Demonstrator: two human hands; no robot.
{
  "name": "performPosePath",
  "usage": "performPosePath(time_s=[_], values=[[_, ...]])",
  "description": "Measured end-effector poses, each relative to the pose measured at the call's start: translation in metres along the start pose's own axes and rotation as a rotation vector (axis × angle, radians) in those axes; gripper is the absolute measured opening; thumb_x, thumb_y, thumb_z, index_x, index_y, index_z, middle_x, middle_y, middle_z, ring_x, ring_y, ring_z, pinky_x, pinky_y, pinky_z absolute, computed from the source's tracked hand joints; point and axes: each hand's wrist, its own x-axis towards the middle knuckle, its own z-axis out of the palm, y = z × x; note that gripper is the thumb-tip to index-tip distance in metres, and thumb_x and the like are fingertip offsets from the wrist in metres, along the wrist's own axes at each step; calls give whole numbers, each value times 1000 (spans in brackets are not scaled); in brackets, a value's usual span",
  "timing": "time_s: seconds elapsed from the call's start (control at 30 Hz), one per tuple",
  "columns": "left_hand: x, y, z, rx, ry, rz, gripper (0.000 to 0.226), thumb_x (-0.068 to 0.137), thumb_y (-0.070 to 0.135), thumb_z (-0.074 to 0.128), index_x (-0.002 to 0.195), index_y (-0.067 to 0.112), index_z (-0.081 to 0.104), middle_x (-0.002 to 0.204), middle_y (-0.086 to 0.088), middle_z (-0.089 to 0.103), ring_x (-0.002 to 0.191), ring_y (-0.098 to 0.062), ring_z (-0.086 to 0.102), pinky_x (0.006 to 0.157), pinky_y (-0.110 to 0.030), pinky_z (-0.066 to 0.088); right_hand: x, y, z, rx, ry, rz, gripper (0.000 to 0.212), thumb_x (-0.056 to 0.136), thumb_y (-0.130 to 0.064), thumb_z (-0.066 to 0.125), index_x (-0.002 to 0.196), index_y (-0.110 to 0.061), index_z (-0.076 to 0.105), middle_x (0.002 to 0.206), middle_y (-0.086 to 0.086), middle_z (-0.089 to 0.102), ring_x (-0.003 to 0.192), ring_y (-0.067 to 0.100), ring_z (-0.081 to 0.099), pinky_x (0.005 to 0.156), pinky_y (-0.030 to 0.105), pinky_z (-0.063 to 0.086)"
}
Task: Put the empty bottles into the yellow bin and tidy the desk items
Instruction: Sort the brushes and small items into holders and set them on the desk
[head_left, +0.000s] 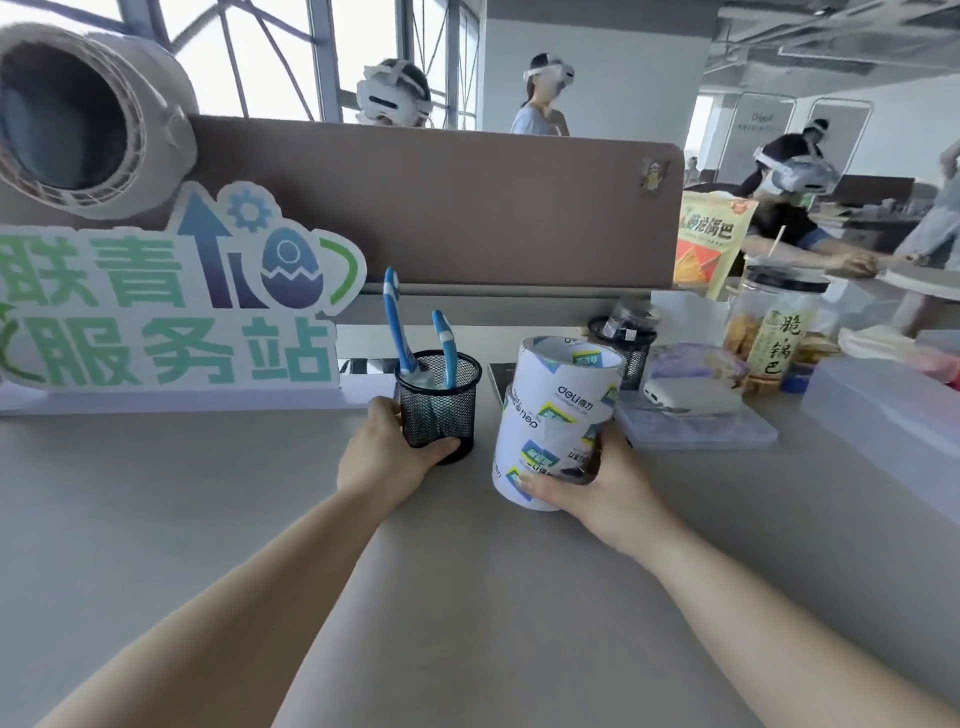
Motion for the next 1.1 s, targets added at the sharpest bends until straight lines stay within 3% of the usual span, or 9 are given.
performPosePath(time_s=[0.23, 0.33, 0.47, 0.67, 0.8, 0.93, 1.1], values=[[36, 28, 35, 22, 39, -60, 72, 74, 47, 73, 127, 14, 39, 128, -4, 55, 113, -27, 55, 85, -36, 46, 19, 9, -19, 2, -97, -82, 66, 50, -46, 87, 102, -51, 47, 110, -21, 66, 102, 2, 64, 92, 38, 52], [52, 34, 46, 31, 51, -74, 72, 75, 47, 73, 128, 12, 39, 130, -5, 53, 116, -28, 53, 89, -38, 46, 26, 14, -27, 14, -117, -84, 72, 51, -48, 86, 111, -40, 48, 111, -18, 66, 101, 1, 64, 91, 34, 52], [67, 38, 60, 34, 66, -88, 73, 75, 48, 72, 130, 13, 39, 132, -6, 53, 118, -29, 53, 93, -41, 46, 36, 24, -40, 48, -120, -75, 66, 61, -31, 89, 114, -32, 50, 109, -20, 67, 98, -3, 64, 87, 25, 50], [70, 44, 65, 66, 88, -110, 69, 77, 45, 71, 127, 8, 40, 129, -12, 53, 118, -33, 51, 93, -41, 44, 38, 34, -57, 100, -79, -48, 72, 54, -45, 85, 115, -30, 49, 111, -17, 68, 103, 2, 64, 93, 36, 51], [52, 56, 65, 58, 144, -118, 77, 78, 43, 72, 132, 4, 34, 135, -16, 39, 124, -34, 43, 100, -42, 39, 33, 35, -67, 107, -53, -32, 70, 58, -38, 87, 116, -26, 49, 112, -15, 68, 104, 3, 64, 95, 37, 50], [20, 74, 62, -43, 299, 11, 59, 81, 37, 68, 126, 12, 40, 128, -8, 40, 119, -28, 43, 100, -40, 38, 24, 34, -74, 126, -5, -10, 65, 65, -18, 87, 117, -23, 48, 109, -15, 68, 100, -1, 64, 92, 28, 50], [-24, 103, 68, -58, 214, 297, 35, 82, 32, 68, 110, 18, 51, 107, 6, 45, 95, -20, 52, 83, -31, 42, 14, 39, -95, 122, 81, 21, 67, 59, -26, 89, 113, -22, 50, 109, -12, 68, 101, 1, 64, 93, 33, 51]])
